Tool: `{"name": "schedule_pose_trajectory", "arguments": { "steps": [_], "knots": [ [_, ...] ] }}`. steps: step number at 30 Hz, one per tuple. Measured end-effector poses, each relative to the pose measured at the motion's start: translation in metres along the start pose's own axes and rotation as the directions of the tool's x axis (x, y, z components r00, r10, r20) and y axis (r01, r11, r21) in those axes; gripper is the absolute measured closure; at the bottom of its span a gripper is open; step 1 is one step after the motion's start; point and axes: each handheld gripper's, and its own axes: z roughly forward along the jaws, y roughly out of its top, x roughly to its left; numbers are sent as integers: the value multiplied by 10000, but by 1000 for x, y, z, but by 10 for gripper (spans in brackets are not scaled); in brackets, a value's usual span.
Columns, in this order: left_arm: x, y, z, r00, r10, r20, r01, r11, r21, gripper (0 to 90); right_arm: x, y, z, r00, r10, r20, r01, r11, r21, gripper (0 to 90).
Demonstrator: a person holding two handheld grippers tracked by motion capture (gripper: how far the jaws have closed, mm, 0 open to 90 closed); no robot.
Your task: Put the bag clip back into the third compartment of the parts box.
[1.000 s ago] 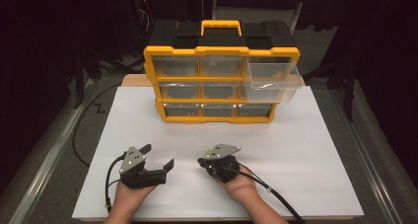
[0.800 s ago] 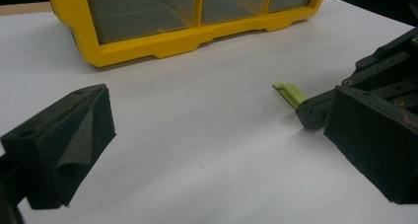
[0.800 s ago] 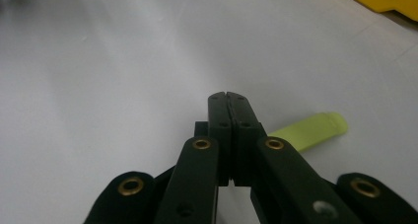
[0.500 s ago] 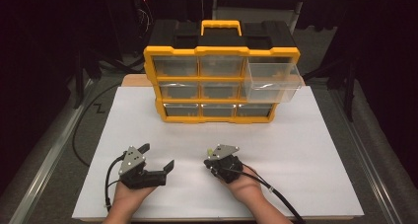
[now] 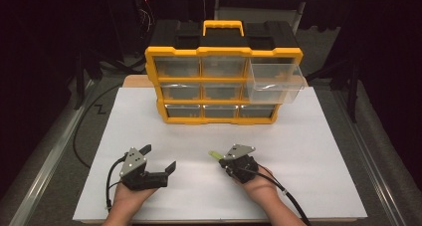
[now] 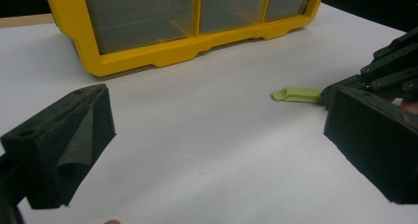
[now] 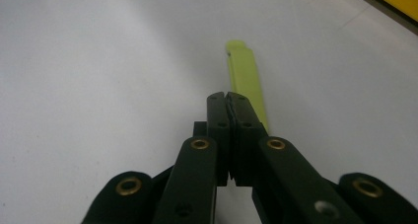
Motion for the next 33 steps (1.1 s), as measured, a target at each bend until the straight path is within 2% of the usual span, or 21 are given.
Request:
{"name": "schedule_pose_trajectory", "arguments": {
  "steps": [4, 8, 14, 15, 16, 18, 20, 22, 24, 26, 28, 30, 33],
  "knots": [
    [-1, 0, -1, 10000, 14, -33, -15, 10000, -39, 2, -5, -4, -10, 9999, 128, -116, -130, 9997, -185, 868],
    [-2, 0, -1, 9999, 61, -92, -61, 10000, -48, 2, -10, -9, -19, 9988, 345, -358, -354, 9990, -270, 795],
    [-3, 0, -2, 9999, 137, -80, -136, 9999, 81, 2, -19, -11, -24, 9907, 851, -1063, -864, 9962, -72, 535],
    [-3, 0, -2, 9999, 119, -68, -119, 9999, 70, 2, -20, -12, -25, 9894, 929, -1119, -944, 9955, -85, 450],
    [-3, 0, -3, 9999, 119, -54, -119, 9999, 49, 2, -20, -12, -25, 9894, 929, -1119, -944, 9955, -85, 450],
    [-3, 0, -3, 9999, 112, -54, -111, 9999, 66, 2, -21, -11, -26, 9846, 1161, -1307, -1183, 9929, -96, 326],
    [-2, -1, -2, 9999, 117, -15, -117, 9999, 112, 2, -21, -11, -25, 9821, 1155, -1488, -1181, 9930, -87, 266],
    [-1, -1, -2, 9999, 45, 104, -47, 9999, 160, 2, -21, -11, -25, 9840, 1058, -1430, -1101, 9937, -220, 174],
    [-1, -2, -1, 9997, 29, 232, -35, 9997, 232, 2, -21, -10, -24, 9831, 1174, -1404, -1210, 9925, -171, 108],
    [-1, -3, 0, 9993, 83, 362, -95, 9995, 316, 4, -22, -9, -21, 9847, 1167, -1294, -1183, 9930, -47, 0],
    [0, -4, 0, 9979, -143, 624, 113, 9987, 491, 4, -23, -8, -19, 9851, 1179, -1253, -1187, 9929, 14, 0],
    [1, -5, -1, 9983, -198, 549, 173, 9989, 443, 4, -23, -6, -18, 9884, 1063, -1086, -1063, 9943, 55, 0],
    [2, -5, -3, 9992, -228, 318, 217, 9992, 346, 4, -25, -2, -16, 9878, 1132, -1067, -1142, 9934, -37, 0]
  ]
}}
